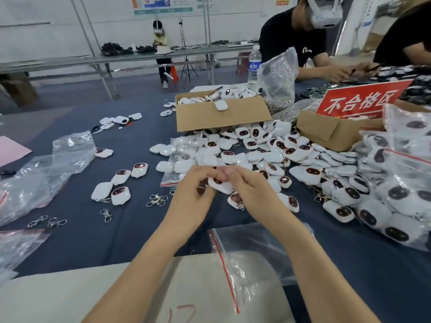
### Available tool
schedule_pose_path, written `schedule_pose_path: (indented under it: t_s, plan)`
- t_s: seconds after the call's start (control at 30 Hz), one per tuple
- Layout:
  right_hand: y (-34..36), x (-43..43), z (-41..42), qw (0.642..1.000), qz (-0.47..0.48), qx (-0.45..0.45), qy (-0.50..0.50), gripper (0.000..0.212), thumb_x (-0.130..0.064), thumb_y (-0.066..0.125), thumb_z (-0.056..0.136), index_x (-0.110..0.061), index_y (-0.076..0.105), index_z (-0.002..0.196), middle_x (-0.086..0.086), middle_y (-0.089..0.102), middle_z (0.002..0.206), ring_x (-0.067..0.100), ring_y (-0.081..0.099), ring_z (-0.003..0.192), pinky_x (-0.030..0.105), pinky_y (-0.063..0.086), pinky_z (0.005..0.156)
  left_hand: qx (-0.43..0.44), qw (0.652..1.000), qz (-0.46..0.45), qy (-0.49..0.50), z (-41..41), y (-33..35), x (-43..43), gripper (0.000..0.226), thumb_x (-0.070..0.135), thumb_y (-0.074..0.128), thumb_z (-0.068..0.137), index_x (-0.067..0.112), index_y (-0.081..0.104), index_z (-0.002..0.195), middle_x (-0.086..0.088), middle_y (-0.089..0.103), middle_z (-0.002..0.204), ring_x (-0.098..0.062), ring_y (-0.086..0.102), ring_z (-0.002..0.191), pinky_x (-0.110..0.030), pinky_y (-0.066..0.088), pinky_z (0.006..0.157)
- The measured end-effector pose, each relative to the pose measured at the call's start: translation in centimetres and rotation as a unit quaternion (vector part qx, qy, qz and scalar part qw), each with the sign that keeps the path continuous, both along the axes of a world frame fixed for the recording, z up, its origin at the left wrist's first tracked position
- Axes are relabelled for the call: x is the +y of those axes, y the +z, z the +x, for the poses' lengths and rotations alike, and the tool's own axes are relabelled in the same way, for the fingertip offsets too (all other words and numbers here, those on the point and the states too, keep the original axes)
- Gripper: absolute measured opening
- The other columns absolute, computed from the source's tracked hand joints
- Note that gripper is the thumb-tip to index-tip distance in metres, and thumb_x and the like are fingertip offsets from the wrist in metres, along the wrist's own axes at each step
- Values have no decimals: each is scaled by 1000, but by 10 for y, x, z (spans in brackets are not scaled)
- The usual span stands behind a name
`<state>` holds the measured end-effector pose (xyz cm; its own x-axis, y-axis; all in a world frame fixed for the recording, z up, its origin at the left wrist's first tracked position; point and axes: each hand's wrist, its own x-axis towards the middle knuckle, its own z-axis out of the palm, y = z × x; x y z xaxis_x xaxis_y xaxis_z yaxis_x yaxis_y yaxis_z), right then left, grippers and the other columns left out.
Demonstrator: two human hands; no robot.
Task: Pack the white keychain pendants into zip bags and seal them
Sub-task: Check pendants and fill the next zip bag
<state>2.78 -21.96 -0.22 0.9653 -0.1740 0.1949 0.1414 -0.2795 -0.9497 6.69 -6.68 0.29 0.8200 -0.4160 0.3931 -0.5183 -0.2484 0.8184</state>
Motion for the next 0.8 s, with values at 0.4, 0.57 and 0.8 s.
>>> schedule_pose_path:
  t_s: [0.4,0.57,0.8]
  plan:
    - [-28,23,2,973,218,71,-8,13,-21,71,93,-22,70,106,-10,76,86,10,73,75,26,61,70,269,945,-184,26,-8,-32,13,16,28,61,99,27,77,105,8,75,90,-10,65,76,-28,57,82]
    - [-31,22,2,970,235,61,-11,12,-24,71,94,-21,72,106,-10,75,82,5,70,73,26,61,69,255,950,-177,21,-5,-34,13,17,28,61,97,26,77,103,11,71,82,-7,65,80,-31,54,85]
    - [-32,21,0,973,227,42,-20,19,-29,67,97,-15,74,108,-10,66,66,10,67,70,26,61,71,253,950,-180,3,-6,-33,12,18,22,60,102,23,76,110,-1,77,107,-16,69,98,-34,57,92]
